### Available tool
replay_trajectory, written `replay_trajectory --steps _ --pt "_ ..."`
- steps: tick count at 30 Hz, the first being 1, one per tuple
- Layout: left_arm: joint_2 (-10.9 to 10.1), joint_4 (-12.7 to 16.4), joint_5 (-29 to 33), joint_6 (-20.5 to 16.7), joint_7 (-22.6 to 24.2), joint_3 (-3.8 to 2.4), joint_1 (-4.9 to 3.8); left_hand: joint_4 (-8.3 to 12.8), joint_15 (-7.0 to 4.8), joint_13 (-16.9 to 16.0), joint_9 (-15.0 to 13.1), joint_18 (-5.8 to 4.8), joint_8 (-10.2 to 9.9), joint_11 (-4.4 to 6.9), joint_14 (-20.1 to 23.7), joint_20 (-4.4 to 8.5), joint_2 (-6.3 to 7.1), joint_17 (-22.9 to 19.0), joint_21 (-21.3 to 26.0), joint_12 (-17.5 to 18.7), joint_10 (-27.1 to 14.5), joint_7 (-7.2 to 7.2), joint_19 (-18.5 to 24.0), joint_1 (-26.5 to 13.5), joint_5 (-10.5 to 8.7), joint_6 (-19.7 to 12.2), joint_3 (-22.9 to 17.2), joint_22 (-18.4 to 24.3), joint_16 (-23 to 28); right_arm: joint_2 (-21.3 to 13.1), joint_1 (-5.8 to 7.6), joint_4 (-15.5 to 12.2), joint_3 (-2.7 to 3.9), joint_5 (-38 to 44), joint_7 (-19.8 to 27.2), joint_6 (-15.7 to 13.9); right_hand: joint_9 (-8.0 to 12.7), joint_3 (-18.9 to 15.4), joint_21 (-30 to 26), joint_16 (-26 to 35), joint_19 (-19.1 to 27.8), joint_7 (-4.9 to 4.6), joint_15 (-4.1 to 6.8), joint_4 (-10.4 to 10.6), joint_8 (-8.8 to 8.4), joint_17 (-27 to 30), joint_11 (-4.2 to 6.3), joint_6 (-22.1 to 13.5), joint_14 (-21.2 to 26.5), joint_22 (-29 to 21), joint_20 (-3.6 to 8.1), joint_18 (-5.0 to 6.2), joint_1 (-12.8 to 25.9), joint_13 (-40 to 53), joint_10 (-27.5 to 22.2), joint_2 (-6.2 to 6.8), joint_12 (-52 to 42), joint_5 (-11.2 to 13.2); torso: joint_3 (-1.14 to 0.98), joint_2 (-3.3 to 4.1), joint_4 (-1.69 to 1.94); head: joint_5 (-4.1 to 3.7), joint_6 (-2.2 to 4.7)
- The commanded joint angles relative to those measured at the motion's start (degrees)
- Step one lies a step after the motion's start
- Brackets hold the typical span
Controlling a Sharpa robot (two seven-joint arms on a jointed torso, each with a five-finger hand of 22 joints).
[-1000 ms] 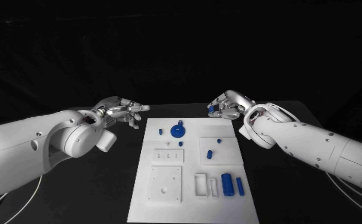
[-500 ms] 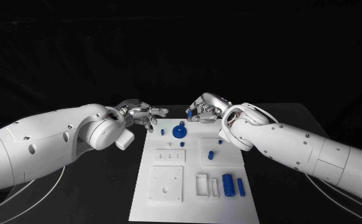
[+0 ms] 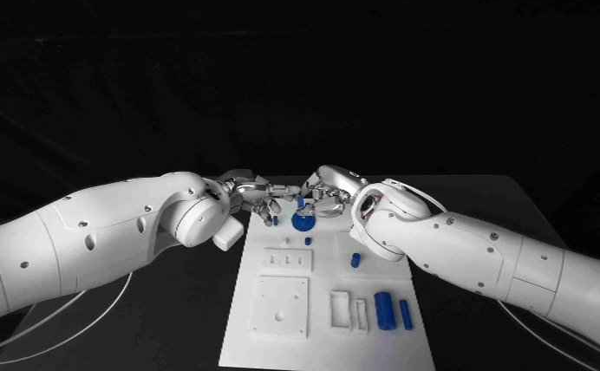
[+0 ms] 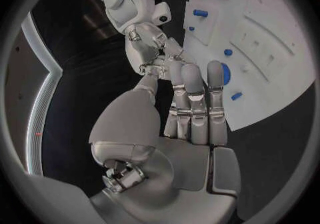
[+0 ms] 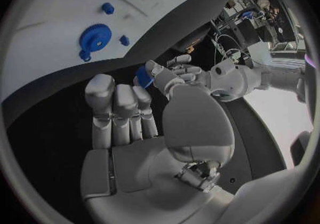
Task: Assemble the parts on the task board
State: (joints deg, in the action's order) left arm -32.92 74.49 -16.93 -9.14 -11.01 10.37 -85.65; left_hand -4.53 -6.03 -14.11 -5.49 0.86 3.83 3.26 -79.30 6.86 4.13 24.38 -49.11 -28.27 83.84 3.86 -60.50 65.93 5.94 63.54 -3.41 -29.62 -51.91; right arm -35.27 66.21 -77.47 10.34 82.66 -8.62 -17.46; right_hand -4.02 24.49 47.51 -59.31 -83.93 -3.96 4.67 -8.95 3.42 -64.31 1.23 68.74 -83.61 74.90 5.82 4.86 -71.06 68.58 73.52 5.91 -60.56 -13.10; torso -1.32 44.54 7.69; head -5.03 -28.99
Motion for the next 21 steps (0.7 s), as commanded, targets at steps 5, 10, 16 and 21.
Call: replay_trajectory --steps 5,10,16,21 --pt "0.65 0.5 -1.63 -0.06 -2.69 -0.01 -0.1 -1.13 0.27 -0.18 -0.04 -0.01 -0.14 -0.28 0.24 -0.11 1.06 -0.22 0.71 0.1 2.93 -0.33 -0.17 -0.31 -0.54 1.05 -0.4 -0.69 -0.3 0.75 0.12 -0.34 -0.21 2.24 -3.08 0.39 -0.06 -0.04 0.06 -0.23 -1.48 0.06 0.49 0.07 0.2 -0.05 0.33 0.43 -0.02 5.74 0.38 -0.3 -0.25 -0.09 0.06 0.14 0.16 -0.46 -0.02 0.02 0.01 0.12 -0.35" --pt "0.66 0.68 -2.51 -0.42 -4.88 0.01 -0.1 -2.0 0.22 -0.25 -0.37 -0.04 -0.1 -0.2 0.21 -0.06 1.68 -0.32 1.09 0.14 2.94 -0.55 -0.34 -0.6 -0.6 1.86 -0.67 -1.43 -0.33 0.8 0.14 -0.51 -0.25 2.36 -3.41 0.19 -0.08 0.01 0.09 -0.23 -1.5 0.09 0.51 0.13 0.2 -0.05 0.36 0.51 -0.02 5.74 0.39 -0.3 -0.21 -0.05 0.15 0.13 0.1 -0.6 -0.09 0.04 0.04 0.03 -0.47" --pt "0.57 0.64 -3.46 -1.03 -6.52 0.02 -0.1 -2.42 0.2 -0.22 -0.66 -0.07 -0.09 -0.15 0.25 -0.04 1.92 -0.43 1.4 0.24 2.94 -0.69 -0.39 -0.58 -0.61 2.43 -0.93 -1.91 -0.26 0.61 0.15 -0.76 -0.27 2.39 -3.54 0.24 -0.09 -0.01 0.2 -0.23 -1.54 0.11 0.53 0.17 0.2 -0.05 0.38 0.61 -0.02 5.76 0.42 -0.31 -0.16 -0.06 0.17 0.17 0.12 -0.79 -0.05 0.05 0.01 0.0 -0.43" --pt "0.42 0.63 -3.78 -1.44 -6.93 0.02 -0.1 -2.55 0.19 -0.21 -0.89 -0.09 -0.08 -0.13 0.25 -0.03 1.99 -0.48 1.59 0.27 2.94 -0.77 -0.4 -0.54 -0.6 2.72 -0.98 -2.15 -0.24 0.43 0.15 -1.08 -0.27 2.35 -3.64 0.84 -0.09 -0.05 0.34 -0.26 -1.56 0.13 0.54 0.21 0.21 -0.07 0.39 0.63 -0.03 5.79 0.43 -0.34 -0.15 -0.04 0.19 0.17 0.12 -0.9 -0.1 0.08 -0.02 0.07 -0.4"
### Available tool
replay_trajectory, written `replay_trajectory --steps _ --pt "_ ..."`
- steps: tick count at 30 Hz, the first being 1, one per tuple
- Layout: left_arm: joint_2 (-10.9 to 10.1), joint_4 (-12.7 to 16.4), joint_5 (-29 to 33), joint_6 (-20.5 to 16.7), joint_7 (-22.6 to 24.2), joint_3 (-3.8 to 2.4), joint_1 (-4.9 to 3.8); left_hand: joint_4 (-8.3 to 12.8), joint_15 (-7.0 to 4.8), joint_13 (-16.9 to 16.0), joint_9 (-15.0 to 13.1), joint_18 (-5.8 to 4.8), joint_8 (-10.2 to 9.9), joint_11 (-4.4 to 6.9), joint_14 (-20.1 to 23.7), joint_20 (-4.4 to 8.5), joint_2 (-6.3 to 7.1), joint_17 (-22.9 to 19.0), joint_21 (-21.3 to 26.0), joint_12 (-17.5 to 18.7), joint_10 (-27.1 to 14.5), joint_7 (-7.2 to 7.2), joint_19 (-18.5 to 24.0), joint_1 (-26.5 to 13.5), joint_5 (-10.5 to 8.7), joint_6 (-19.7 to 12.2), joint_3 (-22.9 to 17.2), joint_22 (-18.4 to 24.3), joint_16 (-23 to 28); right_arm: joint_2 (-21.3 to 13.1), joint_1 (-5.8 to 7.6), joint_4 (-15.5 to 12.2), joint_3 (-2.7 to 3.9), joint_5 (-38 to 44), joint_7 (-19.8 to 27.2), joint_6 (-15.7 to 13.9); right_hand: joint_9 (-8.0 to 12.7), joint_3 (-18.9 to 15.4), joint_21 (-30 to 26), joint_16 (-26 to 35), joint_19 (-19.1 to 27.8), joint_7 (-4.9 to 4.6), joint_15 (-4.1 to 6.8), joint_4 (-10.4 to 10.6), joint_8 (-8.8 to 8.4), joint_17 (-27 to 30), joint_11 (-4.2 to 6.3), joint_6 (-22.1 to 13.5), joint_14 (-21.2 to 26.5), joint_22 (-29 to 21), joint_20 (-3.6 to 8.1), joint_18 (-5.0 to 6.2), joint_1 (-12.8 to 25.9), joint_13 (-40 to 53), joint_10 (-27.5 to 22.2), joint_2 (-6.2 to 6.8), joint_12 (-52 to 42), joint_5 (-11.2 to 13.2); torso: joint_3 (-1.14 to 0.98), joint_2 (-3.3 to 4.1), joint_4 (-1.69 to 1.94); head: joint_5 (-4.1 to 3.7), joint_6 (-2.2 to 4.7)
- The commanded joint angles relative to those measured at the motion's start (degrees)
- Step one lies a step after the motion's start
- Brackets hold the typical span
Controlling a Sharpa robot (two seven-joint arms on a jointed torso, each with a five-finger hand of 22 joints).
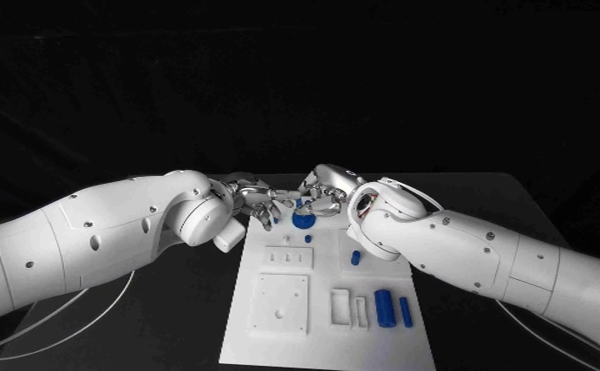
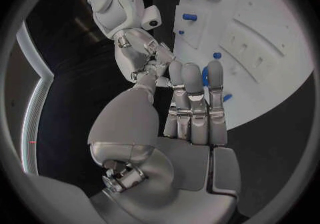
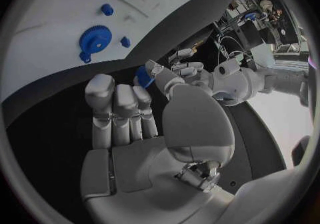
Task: Assemble the parts on the task board
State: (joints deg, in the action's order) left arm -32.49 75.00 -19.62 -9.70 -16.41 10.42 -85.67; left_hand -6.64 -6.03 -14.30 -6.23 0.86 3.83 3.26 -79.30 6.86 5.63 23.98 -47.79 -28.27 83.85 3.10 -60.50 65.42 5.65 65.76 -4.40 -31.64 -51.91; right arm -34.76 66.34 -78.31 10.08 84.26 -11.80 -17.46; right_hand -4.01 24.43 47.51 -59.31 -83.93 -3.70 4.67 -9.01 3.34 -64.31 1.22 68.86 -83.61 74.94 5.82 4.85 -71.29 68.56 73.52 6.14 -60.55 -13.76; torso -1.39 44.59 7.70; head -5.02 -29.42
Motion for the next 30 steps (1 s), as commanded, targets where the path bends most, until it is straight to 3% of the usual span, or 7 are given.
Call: replay_trajectory --steps 1,9,12,22,28,29,30 --pt "-0.06 0.13 -1.14 -0.98 -1.57 -0.02 -0.08 -0.53 0.15 -0.01 -0.51 -0.13 -0.16 -0.11 0.25 -0.01 0.53 -0.12 0.41 0.29 2.91 -0.05 -0.42 -0.03 -0.29 0.65 0.0 -0.36 -0.23 -0.12 0.02 -0.26 -0.01 0.75 -0.48 0.94 -0.1 0.01 0.34 -0.26 -1.56 -0.12 0.54 0.27 0.28 -0.08 0.39 0.5 -0.04 5.76 0.43 -0.32 0.08 -0.03 0.19 -0.06 0.12 -0.24 -0.03 0.03 -0.03 0.03 0.06" --pt "-0.08 0.0 -1.49 -1.3 -1.8 -0.02 -0.08 -0.66 0.19 0.06 -1.2 -0.15 -0.16 -0.14 0.31 -0.01 0.59 -0.22 0.9 0.43 2.91 -0.02 -0.51 0.0 -0.29 0.39 -0.02 -0.98 -0.18 -0.26 0.02 -0.6 -0.01 0.68 -0.53 1.2 -0.11 0.03 0.28 -0.23 -1.55 -0.12 0.54 0.27 0.29 -0.05 0.39 0.53 -0.02 5.74 0.43 -0.32 0.05 -0.03 0.18 -0.11 0.13 -0.39 0.0 0.01 -0.02 0.01 0.13" --pt "-0.07 0.1 -1.41 -1.33 -1.73 -0.02 -0.07 -0.92 0.45 0.52 -0.42 -0.06 -0.13 -0.45 0.52 -0.28 0.67 -0.79 1.57 1.61 2.87 0.45 -0.4 -0.01 -0.35 -1.43 -0.03 -1.26 0.59 -0.18 0.02 -0.95 -0.01 0.49 -0.76 1.22 -0.11 -0.1 0.37 -0.19 -1.58 -0.09 0.56 0.4 0.27 -0.02 0.4 0.59 -0.02 5.76 0.45 -0.34 0.2 -0.02 0.2 -0.16 0.15 -0.54 0.0 0.04 -0.08 -0.09 0.29" --pt "0.17 -0.04 -1.85 -0.39 -2.35 -0.03 -0.07 -1.02 0.55 0.75 0.13 -0.03 -0.12 -0.52 0.39 -0.38 0.62 -1.36 2.36 2.29 2.9 0.46 -0.62 0.02 -0.38 -1.16 0.0 -1.66 1.19 0.21 0.02 -1.18 -0.01 0.32 -1.71 0.97 -0.11 -0.17 0.31 -0.11 -1.61 -0.08 0.57 0.63 0.28 0.06 0.46 0.51 -0.01 5.74 0.47 -0.33 0.42 -0.06 0.15 -0.28 0.25 -0.97 0.17 0.02 0.03 -0.34 0.1" --pt "0.25 -0.27 -2.46 0.48 -3.13 -0.03 -0.07 -0.67 0.54 0.76 0.27 -0.06 -0.13 -0.49 0.33 -0.34 0.25 -1.51 2.65 2.45 2.92 0.36 -0.76 -0.04 -0.38 -0.69 0.16 -2.1 1.21 0.49 0.02 -1.28 -0.01 0.24 -2.05 0.97 -0.13 -0.18 0.38 -0.04 -1.65 -0.06 0.58 0.67 0.29 0.12 0.47 0.53 -0.01 5.76 0.48 -0.34 0.44 -0.09 0.14 -0.25 0.3 -1.25 0.17 -0.01 0.03 -0.27 -0.13" --pt "0.29 -0.31 -2.51 0.57 -3.19 -0.03 -0.07 -0.35 0.52 0.76 0.37 -0.08 -0.13 -0.49 0.34 -0.33 -0.07 -1.57 2.8 2.5 2.89 0.38 -0.8 0.1 0.85 -0.63 0.15 -2.32 1.2 0.54 0.02 -1.33 -0.01 0.24 -2.07 0.99 -0.13 -0.18 0.38 -0.04 -1.65 -0.06 0.58 0.67 0.29 0.12 0.47 0.53 -0.01 5.76 0.48 -0.34 0.44 -0.09 0.14 -0.25 0.3 -1.25 0.15 -0.02 0.05 -0.24 -0.16" --pt "0.33 -0.34 -2.56 0.66 -3.25 -0.03 -0.07 0.1 0.51 0.76 0.42 -0.08 -0.13 -0.47 0.36 -0.33 -0.56 -1.6 2.89 2.52 2.89 0.39 -0.81 0.31 3.36 -0.54 0.22 -2.47 1.21 0.6 0.02 -1.36 -0.01 0.23 -2.1 1.01 -0.13 -0.16 0.38 0.0 -1.65 -0.07 0.59 0.61 0.29 0.15 0.48 0.52 0.0 5.76 0.48 -0.34 0.36 -0.13 0.1 -0.22 0.37 -1.37 0.16 -0.02 0.07 -0.26 -0.18"
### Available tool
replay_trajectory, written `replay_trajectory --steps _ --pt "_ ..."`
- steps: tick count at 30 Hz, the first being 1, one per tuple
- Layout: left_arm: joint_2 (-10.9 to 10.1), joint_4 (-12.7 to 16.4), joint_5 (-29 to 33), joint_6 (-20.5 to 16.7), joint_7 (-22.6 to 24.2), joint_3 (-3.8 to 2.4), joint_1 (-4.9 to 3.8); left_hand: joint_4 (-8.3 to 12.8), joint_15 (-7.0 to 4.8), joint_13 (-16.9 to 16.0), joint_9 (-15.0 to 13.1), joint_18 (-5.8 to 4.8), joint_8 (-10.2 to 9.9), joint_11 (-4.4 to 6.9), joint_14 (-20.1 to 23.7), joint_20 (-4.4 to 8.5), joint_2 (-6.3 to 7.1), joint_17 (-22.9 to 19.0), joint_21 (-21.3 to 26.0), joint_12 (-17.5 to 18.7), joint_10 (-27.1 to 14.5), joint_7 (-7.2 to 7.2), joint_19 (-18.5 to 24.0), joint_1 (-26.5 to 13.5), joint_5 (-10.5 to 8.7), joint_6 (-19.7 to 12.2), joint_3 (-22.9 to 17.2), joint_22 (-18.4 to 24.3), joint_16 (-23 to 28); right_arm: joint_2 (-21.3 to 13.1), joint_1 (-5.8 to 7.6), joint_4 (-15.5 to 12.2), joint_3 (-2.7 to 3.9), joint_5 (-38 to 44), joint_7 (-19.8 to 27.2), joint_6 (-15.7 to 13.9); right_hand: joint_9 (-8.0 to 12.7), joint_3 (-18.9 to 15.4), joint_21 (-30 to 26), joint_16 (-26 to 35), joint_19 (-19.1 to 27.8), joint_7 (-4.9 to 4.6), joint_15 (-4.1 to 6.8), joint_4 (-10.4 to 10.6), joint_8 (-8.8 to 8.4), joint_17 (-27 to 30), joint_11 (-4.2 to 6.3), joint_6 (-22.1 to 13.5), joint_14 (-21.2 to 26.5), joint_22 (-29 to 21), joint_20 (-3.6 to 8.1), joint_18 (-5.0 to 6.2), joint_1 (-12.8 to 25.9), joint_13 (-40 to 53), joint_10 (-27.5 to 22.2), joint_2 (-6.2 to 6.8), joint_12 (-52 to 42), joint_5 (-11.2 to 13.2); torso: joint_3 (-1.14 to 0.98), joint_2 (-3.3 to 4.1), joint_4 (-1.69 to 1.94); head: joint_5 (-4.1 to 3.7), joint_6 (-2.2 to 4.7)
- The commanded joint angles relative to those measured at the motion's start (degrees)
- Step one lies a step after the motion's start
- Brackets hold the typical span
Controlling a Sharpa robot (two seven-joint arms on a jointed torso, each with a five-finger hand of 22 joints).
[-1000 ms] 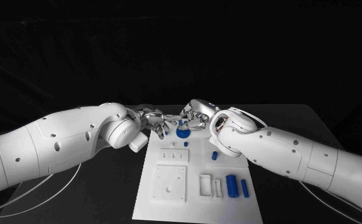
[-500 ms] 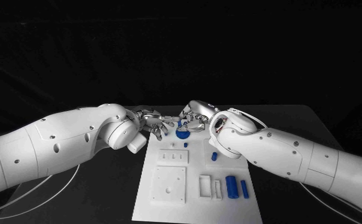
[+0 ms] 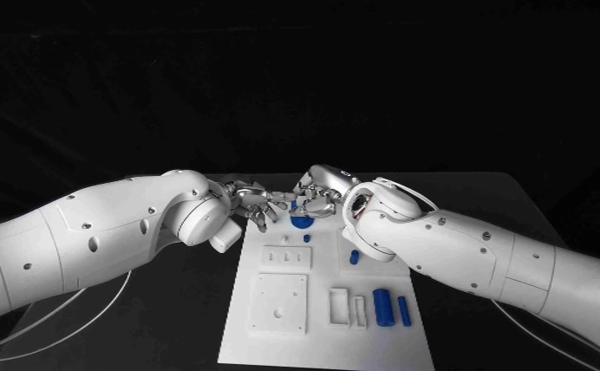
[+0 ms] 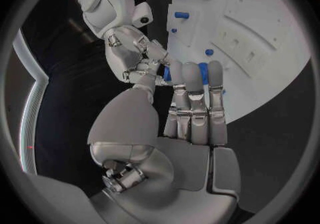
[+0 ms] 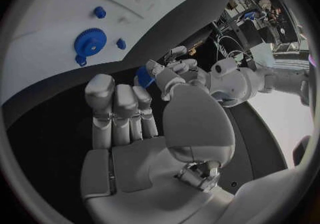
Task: Assemble the parts on the task board
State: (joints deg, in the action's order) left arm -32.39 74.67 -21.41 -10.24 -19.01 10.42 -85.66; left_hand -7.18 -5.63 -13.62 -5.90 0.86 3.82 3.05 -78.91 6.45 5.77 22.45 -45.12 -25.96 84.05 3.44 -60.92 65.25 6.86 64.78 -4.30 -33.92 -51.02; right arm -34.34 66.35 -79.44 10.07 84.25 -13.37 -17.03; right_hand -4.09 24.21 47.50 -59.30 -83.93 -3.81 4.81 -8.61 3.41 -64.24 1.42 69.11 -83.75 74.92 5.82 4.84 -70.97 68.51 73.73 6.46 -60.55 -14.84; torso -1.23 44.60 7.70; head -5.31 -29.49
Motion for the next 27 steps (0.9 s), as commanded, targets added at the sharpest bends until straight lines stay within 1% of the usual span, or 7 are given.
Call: replay_trajectory --steps 1,8,12,13,15,21,27 --pt "0.31 -0.04 -0.82 1.39 -0.75 -0.04 -0.07 0.96 0.11 0.09 0.14 -0.08 -0.13 -0.24 -0.02 0.08 -0.95 -0.09 0.31 0.26 2.68 0.04 -0.39 0.48 3.13 0.49 0.31 -0.32 0.31 0.28 0.01 -0.29 -0.01 0.23 -0.56 0.64 -0.06 0.06 0.47 -0.02 -1.67 0.04 0.45 0.16 0.23 0.07 0.28 0.32 0.13 5.8 0.49 -0.35 0.0 -0.09 -0.09 -0.54 0.36 -0.35 -0.03 -0.01 0.03 0.11 -0.1" --pt "0.61 -0.04 -1.0 1.55 -0.87 -0.04 -0.07 2.23 -0.12 0.14 -2.82 -0.28 0.08 0.1 -0.03 0.3 -1.8 -0.03 0.77 0.25 2.7 -0.75 -0.47 0.32 7.8 2.85 1.14 -1.3 0.04 0.77 0.01 -0.26 -0.01 0.16 -0.64 1.03 -0.06 0.04 0.5 -0.01 -1.69 0.05 0.46 0.15 0.23 0.08 0.28 0.33 0.13 5.81 0.49 -0.35 0.02 -0.07 -0.05 -0.57 0.34 -0.39 -0.04 -0.01 -0.09 0.33 -0.07" --pt "0.72 -0.07 -1.13 1.27 -0.73 -0.04 -0.06 2.57 -0.29 0.18 -9.31 -0.51 -0.03 0.36 0.13 0.56 -1.88 0.17 1.03 0.03 2.68 -1.37 -0.48 0.38 9.71 3.6 1.46 -2.33 -0.42 0.92 0.01 -0.27 -0.04 0.09 -0.65 1.18 -0.06 0.04 0.5 -0.01 -1.69 0.05 0.46 0.15 0.23 0.08 0.28 0.33 0.13 5.81 0.49 -0.35 0.02 -0.07 -0.05 -0.57 0.34 -0.39 -0.08 -0.03 -0.04 0.4 -0.13" --pt "0.73 -0.05 -1.2 1.2 -0.69 -0.04 -0.06 2.69 -0.4 0.05 -10.06 -0.51 0.02 0.47 0.01 0.61 -1.93 0.26 1.05 -0.31 2.72 -1.61 -0.52 0.54 11.61 3.8 1.39 -2.47 -0.61 0.94 0.01 -0.24 -0.04 0.06 -0.64 1.2 -0.06 0.02 0.57 0.02 -1.71 0.05 0.46 0.13 0.22 0.11 0.28 0.33 0.13 5.83 0.5 -0.36 0.0 -0.12 -0.07 -0.68 0.41 -0.47 -0.1 -0.03 -0.01 0.38 -0.15" --pt "0.75 0.01 -1.33 1.01 -0.63 -0.04 -0.06 2.83 -0.41 0.12 -12.71 -0.6 -0.07 0.52 0.26 0.65 -1.96 0.35 1.28 -0.29 2.66 -1.67 -0.47 0.46 12.52 3.55 1.52 -2.96 -0.8 0.95 0.01 -0.18 -0.05 -0.04 -0.63 1.23 -0.06 0.05 0.55 0.08 -1.7 0.03 0.47 0.07 0.21 0.14 0.29 0.31 0.15 5.82 0.5 -0.36 -0.06 -0.16 -0.1 -0.75 0.47 -0.53 -0.1 -0.04 0.0 0.31 -0.15" --pt "0.75 0.14 -1.57 0.39 -0.59 -0.04 -0.06 1.62 -0.4 0.4 -18.48 -0.61 -0.03 0.55 0.27 0.61 -1.19 0.0 2.11 0.07 2.68 -2.02 -0.63 0.16 10.87 3.73 1.27 -3.87 -0.45 0.96 0.01 -0.14 -0.05 -0.21 -0.61 1.37 -0.07 -0.04 0.63 0.19 -1.72 0.05 0.47 -0.02 0.23 0.23 0.3 0.37 0.17 5.85 0.5 -0.38 -0.04 -0.21 -0.11 -0.75 0.55 -0.65 -0.11 -0.02 -0.06 0.4 -0.17" --pt "0.88 0.08 -1.64 0.12 -0.64 -0.04 -0.06 0.82 -0.37 0.36 -21.55 -0.63 -0.13 0.56 0.24 0.59 -0.8 -0.15 2.95 0.07 2.68 -2.05 -0.89 0.41 9.93 3.23 0.94 -4.81 -0.4 0.96 0.01 -0.32 -0.06 -0.26 -0.6 1.48 -0.08 -0.08 0.75 0.18 -1.74 0.05 0.47 -0.05 0.22 0.23 0.29 0.39 0.16 5.88 0.51 -0.39 -0.04 -0.21 -0.08 -0.82 0.54 -0.68 -0.13 -0.03 -0.04 0.41 -0.22"
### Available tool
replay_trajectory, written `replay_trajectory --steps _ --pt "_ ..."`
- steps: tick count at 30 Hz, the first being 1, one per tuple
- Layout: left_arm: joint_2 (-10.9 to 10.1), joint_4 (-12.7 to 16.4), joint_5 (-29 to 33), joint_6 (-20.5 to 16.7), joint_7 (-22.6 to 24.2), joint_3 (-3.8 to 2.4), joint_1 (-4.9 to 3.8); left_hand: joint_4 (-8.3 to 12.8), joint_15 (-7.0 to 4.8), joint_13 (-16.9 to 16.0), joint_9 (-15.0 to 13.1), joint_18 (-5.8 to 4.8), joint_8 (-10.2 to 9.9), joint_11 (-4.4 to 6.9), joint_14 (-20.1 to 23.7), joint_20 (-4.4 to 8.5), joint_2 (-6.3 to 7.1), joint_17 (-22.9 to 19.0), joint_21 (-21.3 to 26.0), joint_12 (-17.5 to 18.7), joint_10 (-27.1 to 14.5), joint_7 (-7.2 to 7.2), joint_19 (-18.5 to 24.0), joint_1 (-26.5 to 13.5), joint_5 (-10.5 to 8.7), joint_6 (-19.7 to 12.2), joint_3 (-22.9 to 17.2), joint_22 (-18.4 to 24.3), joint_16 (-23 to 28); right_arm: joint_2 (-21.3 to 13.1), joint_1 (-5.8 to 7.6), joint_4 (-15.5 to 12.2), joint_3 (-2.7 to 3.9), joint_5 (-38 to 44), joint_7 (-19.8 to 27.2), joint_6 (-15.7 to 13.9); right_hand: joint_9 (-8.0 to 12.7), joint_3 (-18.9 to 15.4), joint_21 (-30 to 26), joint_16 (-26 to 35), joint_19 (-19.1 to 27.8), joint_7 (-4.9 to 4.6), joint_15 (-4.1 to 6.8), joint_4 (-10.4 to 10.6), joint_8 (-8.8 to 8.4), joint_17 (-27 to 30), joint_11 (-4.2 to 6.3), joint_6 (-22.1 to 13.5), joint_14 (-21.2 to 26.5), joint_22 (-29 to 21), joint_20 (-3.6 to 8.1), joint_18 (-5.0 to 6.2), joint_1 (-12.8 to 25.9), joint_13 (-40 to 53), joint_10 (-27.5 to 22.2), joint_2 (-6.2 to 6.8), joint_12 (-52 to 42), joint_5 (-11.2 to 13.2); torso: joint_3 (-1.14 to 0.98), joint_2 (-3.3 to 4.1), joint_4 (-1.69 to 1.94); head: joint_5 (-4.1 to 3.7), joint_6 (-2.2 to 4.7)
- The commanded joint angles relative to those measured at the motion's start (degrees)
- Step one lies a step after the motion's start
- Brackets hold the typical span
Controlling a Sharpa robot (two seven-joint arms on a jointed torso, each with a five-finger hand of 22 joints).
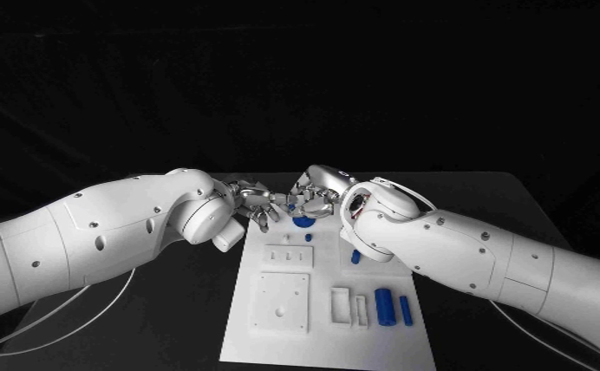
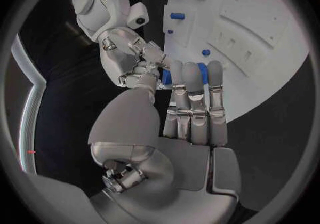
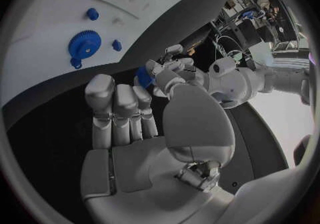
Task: Assemble the parts on the task board
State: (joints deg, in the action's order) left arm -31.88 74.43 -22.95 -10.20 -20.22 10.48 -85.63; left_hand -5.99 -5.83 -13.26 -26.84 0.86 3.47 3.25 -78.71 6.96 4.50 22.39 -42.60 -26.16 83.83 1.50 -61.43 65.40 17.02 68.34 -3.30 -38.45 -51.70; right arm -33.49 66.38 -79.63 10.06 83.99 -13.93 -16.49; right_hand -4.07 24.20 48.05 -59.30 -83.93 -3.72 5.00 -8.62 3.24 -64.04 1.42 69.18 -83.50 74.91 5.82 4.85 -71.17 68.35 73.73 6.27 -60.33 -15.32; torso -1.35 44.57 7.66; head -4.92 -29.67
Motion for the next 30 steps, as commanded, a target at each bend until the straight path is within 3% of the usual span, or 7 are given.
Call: replay_trajectory --steps 1,16,21,25,30 --pt "0.44 0.27 -0.11 0.09 0.54 -0.09 -0.09 -0.36 -0.17 0.0 -0.6 -0.63 0.22 0.35 0.03 0.08 0.47 -0.08 0.43 0.27 2.89 -0.11 -0.38 0.25 -0.24 -0.33 -0.06 -0.28 0.28 0.11 -0.02 -0.17 -0.04 -0.01 -0.04 0.95 -0.1 -0.07 0.2 0.18 -1.74 -0.04 0.27 -0.04 0.4 0.03 0.3 0.33 -0.09 5.89 0.51 -0.4 0.16 -0.05 -0.08 -0.63 0.32 -0.19 0.0 -0.02 -0.01 0.03 -0.04" --pt "1.25 -0.88 -0.31 0.82 -0.32 -0.05 -0.05 -0.12 -0.16 -0.01 -0.76 -0.66 0.22 0.33 0.09 0.07 0.35 -0.1 0.79 0.31 2.89 -0.1 -0.41 0.35 -0.72 -0.35 0.09 -0.8 0.23 0.12 -0.02 -0.86 -0.04 -0.31 0.03 0.99 -0.12 -0.2 0.49 0.18 -1.8 -0.01 0.3 -0.27 0.4 0.04 0.34 0.46 -0.11 5.97 0.54 -0.44 0.11 -0.02 -0.03 -0.96 0.3 -0.37 0.01 0.07 0.0 -0.04 -0.21" --pt "1.43 -1.22 -0.45 1.15 -0.62 -0.05 -0.05 -0.14 -0.1 0.02 -0.58 -0.66 0.22 0.27 0.16 0.03 0.48 -0.14 1.03 0.45 2.89 0.0 -0.4 0.27 -1.63 -0.55 0.14 -1.11 0.27 0.07 -0.02 -1.04 -0.04 -0.42 0.04 1.06 -0.12 -0.2 0.49 0.18 -1.8 -0.01 0.3 -0.27 0.4 0.04 0.34 0.46 -0.11 5.97 0.54 -0.44 0.11 -0.02 -0.03 -0.96 0.3 -0.37 -0.01 0.05 0.0 -0.01 -0.38" --pt "1.53 -1.44 -0.62 1.22 -0.74 -0.05 -0.04 -0.22 -0.09 0.01 -0.48 -0.64 0.23 0.24 0.18 0.0 0.44 -0.19 1.21 0.49 2.89 0.03 -0.44 0.2 -3.5 -0.51 0.06 -1.34 0.29 0.08 -0.02 -1.19 -0.04 -0.47 0.02 1.17 -0.12 -0.2 0.49 0.18 -1.8 -0.01 0.3 -0.27 0.4 0.04 0.34 0.46 -0.11 5.97 0.54 -0.44 0.11 -0.02 -0.03 -0.96 0.3 -0.37 -0.03 0.03 0.0 -0.08 -0.48" --pt "1.64 -1.6 -0.72 1.36 -0.74 -0.05 -0.03 0.3 -0.08 0.0 -0.31 -0.65 0.21 0.23 0.18 -0.01 -0.15 -0.22 1.44 0.56 2.88 0.02 -0.48 0.45 -3.44 -0.58 -0.01 -1.61 0.29 0.11 -0.02 -1.21 -0.04 -0.5 -0.05 1.37 -0.12 -0.26 0.52 0.18 -1.82 -0.03 0.3 -0.41 0.4 0.03 0.33 0.45 -0.11 5.97 0.54 -0.45 0.18 -0.01 -0.02 -1.04 0.3 -0.47 0.0 -0.02 -0.02 -0.06 -0.5"
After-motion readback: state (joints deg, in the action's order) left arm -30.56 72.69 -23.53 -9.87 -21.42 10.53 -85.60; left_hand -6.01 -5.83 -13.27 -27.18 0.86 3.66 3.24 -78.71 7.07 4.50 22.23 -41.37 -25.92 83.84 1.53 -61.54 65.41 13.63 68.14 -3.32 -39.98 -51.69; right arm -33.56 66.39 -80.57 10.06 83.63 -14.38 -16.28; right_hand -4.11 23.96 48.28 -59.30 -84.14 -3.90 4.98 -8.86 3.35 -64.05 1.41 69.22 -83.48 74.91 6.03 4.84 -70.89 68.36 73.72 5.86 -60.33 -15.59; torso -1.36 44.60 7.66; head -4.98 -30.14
